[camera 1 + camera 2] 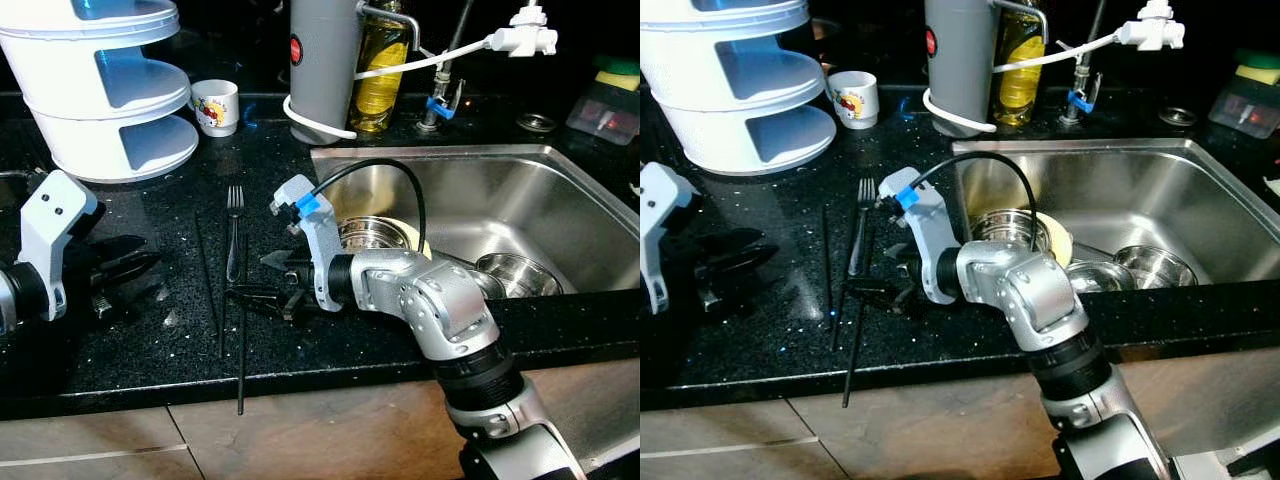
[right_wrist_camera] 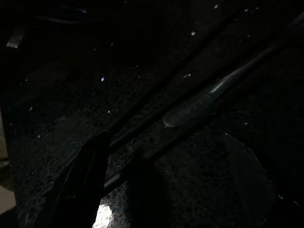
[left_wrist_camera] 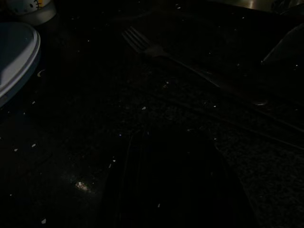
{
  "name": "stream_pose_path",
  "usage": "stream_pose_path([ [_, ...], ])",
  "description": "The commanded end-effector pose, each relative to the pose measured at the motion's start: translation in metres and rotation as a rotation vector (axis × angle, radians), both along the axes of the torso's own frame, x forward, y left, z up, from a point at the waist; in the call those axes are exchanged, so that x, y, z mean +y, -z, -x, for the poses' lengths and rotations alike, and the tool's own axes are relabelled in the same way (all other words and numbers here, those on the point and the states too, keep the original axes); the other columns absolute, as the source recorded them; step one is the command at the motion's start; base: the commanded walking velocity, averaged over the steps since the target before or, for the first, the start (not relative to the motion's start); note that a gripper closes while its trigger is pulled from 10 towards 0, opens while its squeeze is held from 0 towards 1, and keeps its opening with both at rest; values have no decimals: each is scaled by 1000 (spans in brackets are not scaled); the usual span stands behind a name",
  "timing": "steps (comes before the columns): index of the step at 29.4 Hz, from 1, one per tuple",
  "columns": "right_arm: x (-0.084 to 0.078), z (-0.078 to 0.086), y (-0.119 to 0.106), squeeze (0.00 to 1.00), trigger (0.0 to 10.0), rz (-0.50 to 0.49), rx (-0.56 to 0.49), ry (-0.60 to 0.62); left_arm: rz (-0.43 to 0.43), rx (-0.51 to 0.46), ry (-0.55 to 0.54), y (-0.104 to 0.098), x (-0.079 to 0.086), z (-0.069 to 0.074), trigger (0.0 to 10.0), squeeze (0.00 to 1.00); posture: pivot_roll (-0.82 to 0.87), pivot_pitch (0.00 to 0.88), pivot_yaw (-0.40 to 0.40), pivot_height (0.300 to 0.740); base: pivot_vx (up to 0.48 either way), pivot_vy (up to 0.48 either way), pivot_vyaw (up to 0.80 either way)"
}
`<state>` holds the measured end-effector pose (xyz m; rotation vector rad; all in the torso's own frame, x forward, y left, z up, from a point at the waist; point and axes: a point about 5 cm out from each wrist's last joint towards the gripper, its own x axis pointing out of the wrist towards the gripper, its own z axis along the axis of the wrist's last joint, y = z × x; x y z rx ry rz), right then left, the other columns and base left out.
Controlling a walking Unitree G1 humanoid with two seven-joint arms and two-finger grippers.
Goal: Kitchen organization
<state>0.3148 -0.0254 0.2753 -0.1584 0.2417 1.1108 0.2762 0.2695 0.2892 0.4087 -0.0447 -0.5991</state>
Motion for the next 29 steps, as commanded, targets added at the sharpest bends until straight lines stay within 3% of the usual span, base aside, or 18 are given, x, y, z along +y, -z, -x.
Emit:
stream_pose_path([
  [1, 3, 6, 7, 0, 10000, 39, 5, -18, -19, 2, 2, -2, 0, 3, 10000, 0, 44, 199, -56, 740, 0, 0, 0],
  [9, 8, 9, 24, 0, 10000, 222, -107, -9, -30, 12, 4, 0, 0, 5, 10000, 0, 44, 212, -62, 740, 0, 0, 0],
  [18, 11, 9, 28, 0, 10000, 284, -163, -5, -36, 8, 0, -1, 0, 5, 10000, 0, 43, 215, -62, 740, 0, 0, 0],
  [23, 3, -7, 27, 0, 10000, 337, -235, 53, -41, 7, -6, -1, 1, 4, 10000, 0, 42, 216, -60, 740, 0, 0, 0],
  [26, -17, -32, 20, 0, 10000, 395, -303, 163, -42, 3, -10, -2, 2, 3, 10000, 0, 42, 216, -59, 740, 0, 0, 0],
  [29, -29, -45, 16, 0, 10000, 405, -315, 217, -44, 1, -14, -2, 2, 3, 10000, 0, 43, 217, -60, 740, 0, 0, 0],
])
